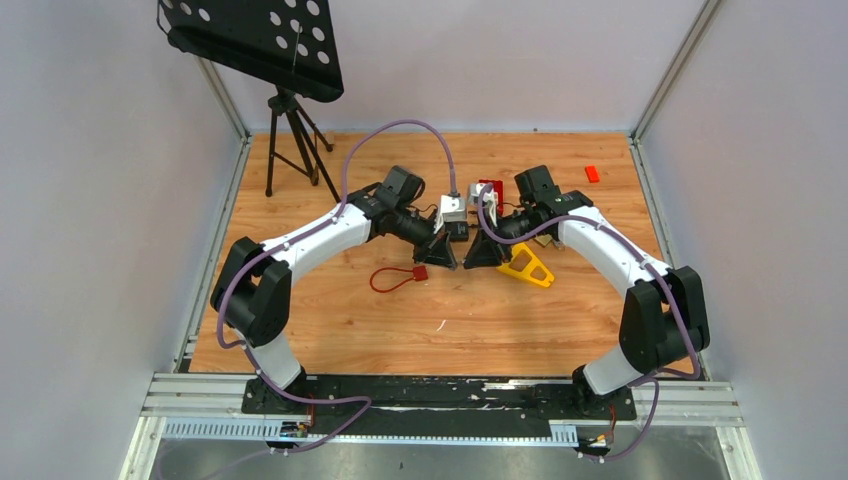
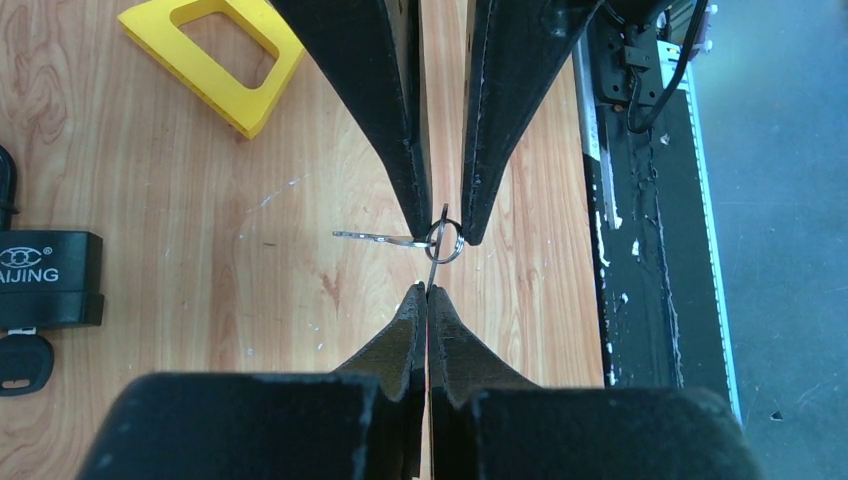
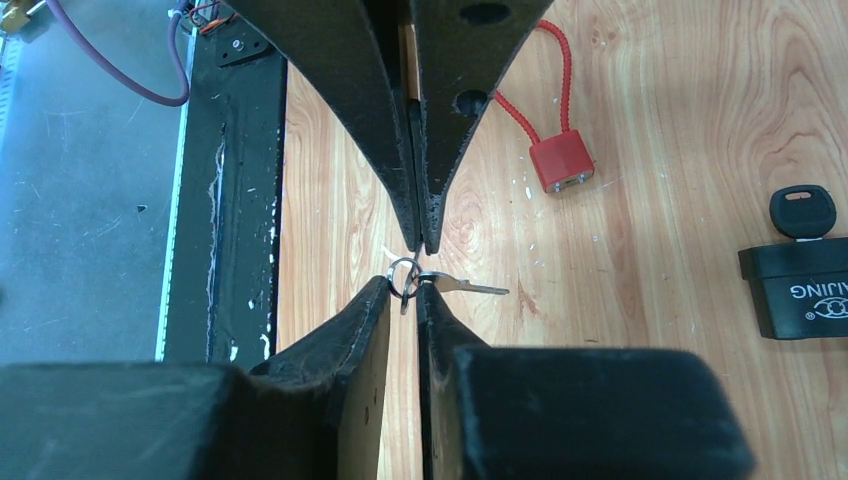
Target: Unlock with the key
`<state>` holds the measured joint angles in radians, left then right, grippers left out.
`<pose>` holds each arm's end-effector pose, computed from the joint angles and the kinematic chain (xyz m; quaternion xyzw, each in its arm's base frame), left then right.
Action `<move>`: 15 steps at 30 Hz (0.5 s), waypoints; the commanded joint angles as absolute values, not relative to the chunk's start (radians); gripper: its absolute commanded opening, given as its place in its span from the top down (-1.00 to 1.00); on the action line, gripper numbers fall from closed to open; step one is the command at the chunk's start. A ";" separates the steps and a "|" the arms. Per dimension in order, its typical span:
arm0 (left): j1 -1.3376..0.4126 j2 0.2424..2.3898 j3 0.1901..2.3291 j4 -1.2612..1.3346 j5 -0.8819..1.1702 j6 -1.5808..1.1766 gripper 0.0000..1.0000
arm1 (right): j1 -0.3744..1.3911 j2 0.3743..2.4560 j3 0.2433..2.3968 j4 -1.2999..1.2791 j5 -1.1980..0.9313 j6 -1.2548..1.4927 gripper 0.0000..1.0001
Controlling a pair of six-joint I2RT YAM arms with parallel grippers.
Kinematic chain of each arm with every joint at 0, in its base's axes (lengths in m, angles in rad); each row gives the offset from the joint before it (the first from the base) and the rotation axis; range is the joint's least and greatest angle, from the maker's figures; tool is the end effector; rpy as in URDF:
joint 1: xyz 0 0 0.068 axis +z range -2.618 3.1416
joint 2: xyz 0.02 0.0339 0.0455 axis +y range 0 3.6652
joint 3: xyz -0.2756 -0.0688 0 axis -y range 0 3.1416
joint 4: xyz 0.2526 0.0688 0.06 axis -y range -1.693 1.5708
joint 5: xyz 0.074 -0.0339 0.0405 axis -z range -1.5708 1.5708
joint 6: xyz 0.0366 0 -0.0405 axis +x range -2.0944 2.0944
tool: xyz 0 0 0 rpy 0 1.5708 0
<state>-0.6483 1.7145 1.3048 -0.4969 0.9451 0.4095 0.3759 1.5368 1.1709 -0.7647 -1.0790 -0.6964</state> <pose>0.2801 -0.2494 0.2655 0.5529 0.6519 -0.4618 0.2370 0.2736 0.1427 0.2720 -0.5241 0.6625 0.4650 0.2649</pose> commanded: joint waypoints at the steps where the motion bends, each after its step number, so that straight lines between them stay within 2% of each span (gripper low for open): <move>1: -0.654 1.716 1.337 -0.473 0.966 0.412 1.00 | 0.393 1.545 1.208 -0.734 -1.115 -0.686 0.73; 6: -0.653 1.716 1.337 -0.475 0.963 0.414 1.00 | 0.393 1.541 1.192 -0.680 -1.085 -0.639 1.00; 15: -0.647 1.722 1.353 -0.495 0.967 0.418 1.00 | 0.393 1.514 1.153 -0.624 -1.018 -0.614 1.00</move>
<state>-0.6460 1.7153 1.3048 -0.5091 0.9287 0.4099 0.3824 1.5372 1.1671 -0.7021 -1.0363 -0.6258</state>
